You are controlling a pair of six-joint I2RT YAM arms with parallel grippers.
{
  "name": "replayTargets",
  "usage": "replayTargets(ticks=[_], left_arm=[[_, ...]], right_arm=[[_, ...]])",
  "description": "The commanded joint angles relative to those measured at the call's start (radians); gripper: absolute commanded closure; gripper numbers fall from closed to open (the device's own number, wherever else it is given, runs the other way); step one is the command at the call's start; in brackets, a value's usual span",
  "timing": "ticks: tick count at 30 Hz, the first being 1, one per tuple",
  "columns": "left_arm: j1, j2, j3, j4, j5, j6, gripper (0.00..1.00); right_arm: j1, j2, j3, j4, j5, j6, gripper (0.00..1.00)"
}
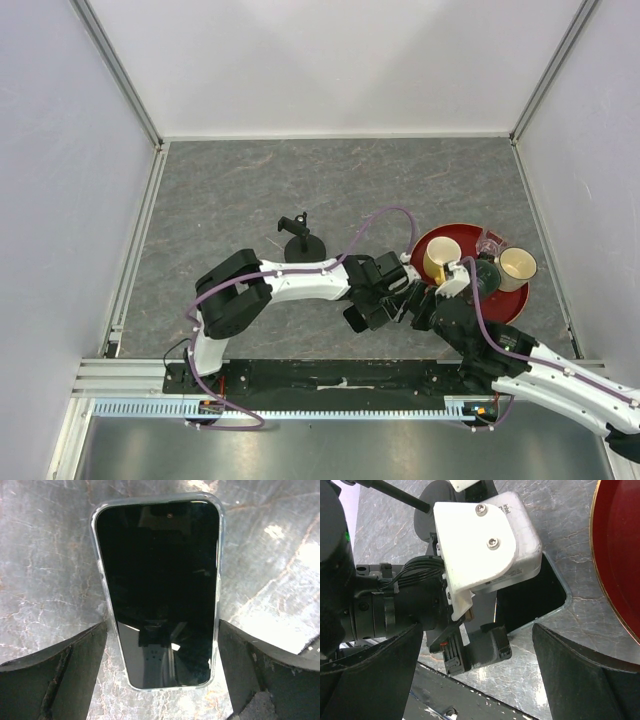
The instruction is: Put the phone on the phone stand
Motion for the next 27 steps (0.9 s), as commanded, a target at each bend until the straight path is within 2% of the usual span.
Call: replayTargets(ticks=[1, 4, 5, 7, 8, 9, 10, 11, 13, 15, 18, 22, 27], left_arm=[[-0.043, 0.123, -0.035, -0.023, -0.079, -0.08, 0.07], [-0.043, 0.123, -0.047, -0.014, -0.091, -0.091, 0.26], [-0.043, 0.112, -0.052, -0.008, -0.091, -0.091, 0.38], [-0.043, 0.102, -0.066, 0.008, -0.087, -0.09, 0.49], [-0.043, 0.092, -0.071, 0.011, -0.084, -0.086, 0.59], [-0.043, 0.086, -0.074, 0.015, -0.075, -0.079, 0.64], [-0.043, 0.082, -0.077, 0.02, -0.07, -0.076, 0.71], [-0.042, 0.077, -0.08, 0.023, -0.068, -0.076, 0.85], [-0.043, 0.062, -0.089, 0.037, -0.07, -0.077, 0.98], [-0.043, 0.039, -0.095, 0.046, -0.064, -0.08, 0.98], [-0.042, -0.012, -0.121, 0.078, -0.075, -0.109, 0.98], [-0.037, -0.201, -0.192, 0.175, -0.107, -0.172, 0.98], [-0.029, -0.415, -0.306, 0.299, -0.162, -0.243, 0.98]], right_arm=[[0.003, -0.027, -0.01, 0.044, 0.016, 0.045, 0.02], [0.003, -0.065, -0.008, 0.0, 0.042, 0.093, 0.02], [0.005, -0.088, -0.002, -0.04, 0.073, 0.11, 0.02], [0.005, -0.116, 0.016, -0.094, 0.108, 0.154, 0.02], [0.005, -0.148, 0.021, -0.131, 0.127, 0.144, 0.02], [0.003, -0.165, 0.048, -0.189, 0.168, 0.147, 0.05], [0.003, -0.182, 0.061, -0.252, 0.199, 0.189, 0.03], [0.003, -0.229, 0.073, -0.336, 0.22, 0.217, 0.03], [0.005, -0.283, 0.095, -0.364, 0.254, 0.199, 0.03], [0.003, -0.34, 0.101, -0.378, 0.274, 0.19, 0.03], [0.003, -0.332, 0.104, -0.384, 0.273, 0.2, 0.02], [0.005, -0.283, 0.098, -0.343, 0.265, 0.216, 0.02], [0.003, -0.329, 0.067, -0.332, 0.285, 0.325, 0.05]])
